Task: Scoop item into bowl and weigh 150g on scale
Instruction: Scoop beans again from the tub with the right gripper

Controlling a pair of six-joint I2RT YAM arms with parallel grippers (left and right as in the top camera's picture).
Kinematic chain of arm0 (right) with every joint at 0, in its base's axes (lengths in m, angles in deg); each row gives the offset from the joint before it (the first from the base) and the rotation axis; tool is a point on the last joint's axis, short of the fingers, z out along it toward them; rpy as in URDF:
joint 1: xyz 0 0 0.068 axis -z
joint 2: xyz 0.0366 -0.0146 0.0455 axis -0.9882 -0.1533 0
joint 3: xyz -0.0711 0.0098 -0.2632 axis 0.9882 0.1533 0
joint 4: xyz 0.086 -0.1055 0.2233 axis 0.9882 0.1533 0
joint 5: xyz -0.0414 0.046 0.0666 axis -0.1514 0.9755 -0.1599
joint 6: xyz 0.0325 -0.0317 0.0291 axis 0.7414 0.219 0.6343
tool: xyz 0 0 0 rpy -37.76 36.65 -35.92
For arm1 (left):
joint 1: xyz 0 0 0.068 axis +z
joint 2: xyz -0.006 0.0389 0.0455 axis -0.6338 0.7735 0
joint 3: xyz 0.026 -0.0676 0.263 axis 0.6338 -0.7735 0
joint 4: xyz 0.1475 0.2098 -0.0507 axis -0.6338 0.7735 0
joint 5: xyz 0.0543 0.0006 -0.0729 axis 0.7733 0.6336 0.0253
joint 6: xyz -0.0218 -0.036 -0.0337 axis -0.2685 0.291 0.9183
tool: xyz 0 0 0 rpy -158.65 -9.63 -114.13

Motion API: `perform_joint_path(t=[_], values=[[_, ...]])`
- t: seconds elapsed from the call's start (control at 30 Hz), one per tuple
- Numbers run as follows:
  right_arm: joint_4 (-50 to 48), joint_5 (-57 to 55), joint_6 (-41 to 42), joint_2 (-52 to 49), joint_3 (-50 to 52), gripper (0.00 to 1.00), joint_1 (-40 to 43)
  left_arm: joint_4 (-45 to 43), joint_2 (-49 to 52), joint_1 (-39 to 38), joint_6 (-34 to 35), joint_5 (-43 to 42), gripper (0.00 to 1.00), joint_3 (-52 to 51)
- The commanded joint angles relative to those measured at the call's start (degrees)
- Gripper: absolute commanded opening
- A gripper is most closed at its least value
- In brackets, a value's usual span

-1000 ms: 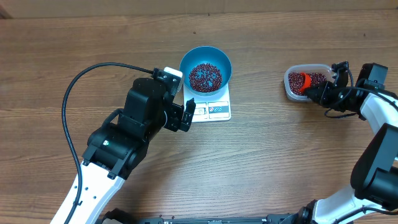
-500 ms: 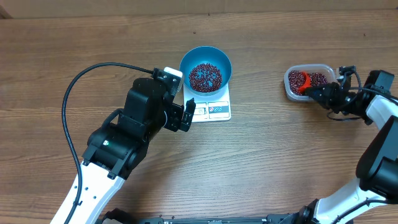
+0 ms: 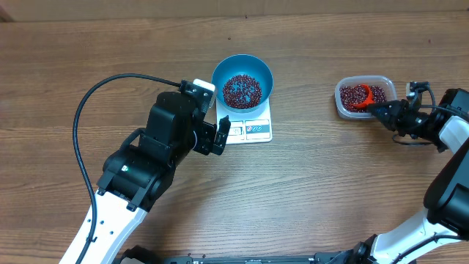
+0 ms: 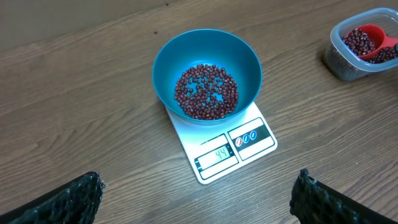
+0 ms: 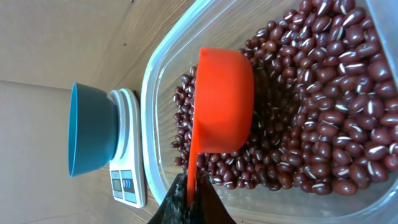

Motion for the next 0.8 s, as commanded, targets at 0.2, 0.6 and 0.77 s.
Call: perform_joint_path(t=[0.2, 0.6, 0.77], values=[[1.9, 5.9, 0.0, -1.2, 1.1, 0.04, 1.7, 0.0, -0.8, 0.3, 0.4, -0.5, 0.99, 0.1], [3.0, 15.2, 0.0, -1.2, 1.1, 0.04, 4.9, 0.0, -0.8, 0.3, 0.4, -0.5, 1.00, 0.1], [3.5, 16.5, 0.3, -1.2, 1.1, 0.04, 4.9, 0.0, -0.8, 0.3, 0.4, -0.5, 1.00, 0.1]])
